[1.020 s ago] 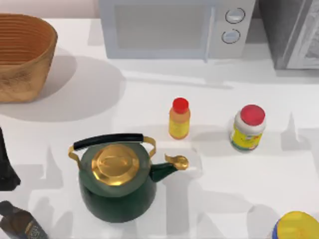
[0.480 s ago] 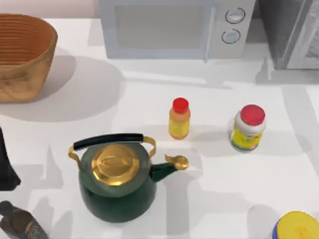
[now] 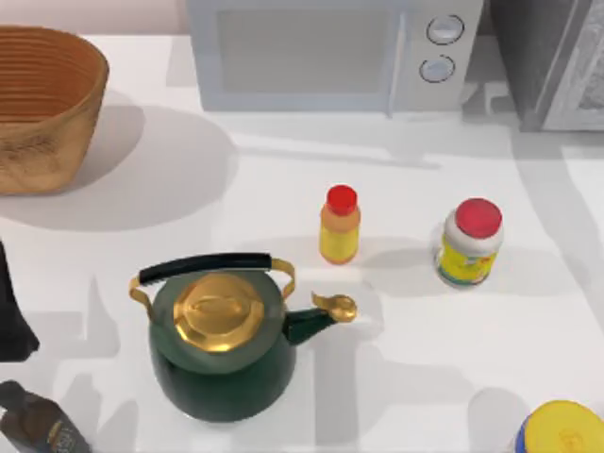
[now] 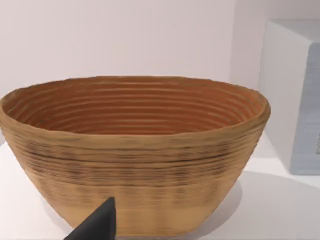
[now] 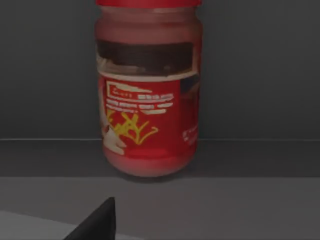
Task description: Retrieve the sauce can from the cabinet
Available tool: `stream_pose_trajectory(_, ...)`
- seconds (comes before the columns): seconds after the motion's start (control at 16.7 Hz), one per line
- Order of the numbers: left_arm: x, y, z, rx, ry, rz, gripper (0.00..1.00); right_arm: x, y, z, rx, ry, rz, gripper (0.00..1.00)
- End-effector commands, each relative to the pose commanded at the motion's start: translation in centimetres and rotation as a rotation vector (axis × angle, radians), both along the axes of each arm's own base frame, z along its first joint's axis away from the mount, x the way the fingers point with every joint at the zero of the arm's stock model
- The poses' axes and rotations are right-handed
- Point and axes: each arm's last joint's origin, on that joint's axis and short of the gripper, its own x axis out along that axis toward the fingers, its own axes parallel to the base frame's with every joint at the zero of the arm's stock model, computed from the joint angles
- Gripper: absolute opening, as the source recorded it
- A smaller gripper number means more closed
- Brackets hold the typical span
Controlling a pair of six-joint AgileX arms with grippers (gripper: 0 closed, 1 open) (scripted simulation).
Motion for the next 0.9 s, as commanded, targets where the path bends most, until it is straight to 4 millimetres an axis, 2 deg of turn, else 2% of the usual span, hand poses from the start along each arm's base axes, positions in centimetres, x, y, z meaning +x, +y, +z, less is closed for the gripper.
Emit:
stream_pose_trajectory(0.3,0.0,0.0,0.0,0.0,0.0,0.0,1.0,0.0,-0.1,0.0,0.001,-0.001,-0.003,1.0)
stream_pose_trajectory(0.42,0.0,0.0,0.0,0.0,0.0,0.0,1.0,0.9,0.3,0.2,0.003,-0.001,-0.003,1.0)
stream_pose_trajectory(0.54,0.0,0.0,0.0,0.0,0.0,0.0,1.0,2.9,1.0,0.5,0.004,0.001,-0.005,1.0)
stream_pose_trajectory(0.78,0.0,0.0,0.0,0.0,0.0,0.0,1.0,8.3,2.9,0.1,0.003,0.01,-0.009,1.0)
stream_pose_trajectory(0.9,0.0,0.0,0.0,0.0,0.0,0.0,1.0,9.8,3.6,0.0,0.004,0.005,-0.01,1.0)
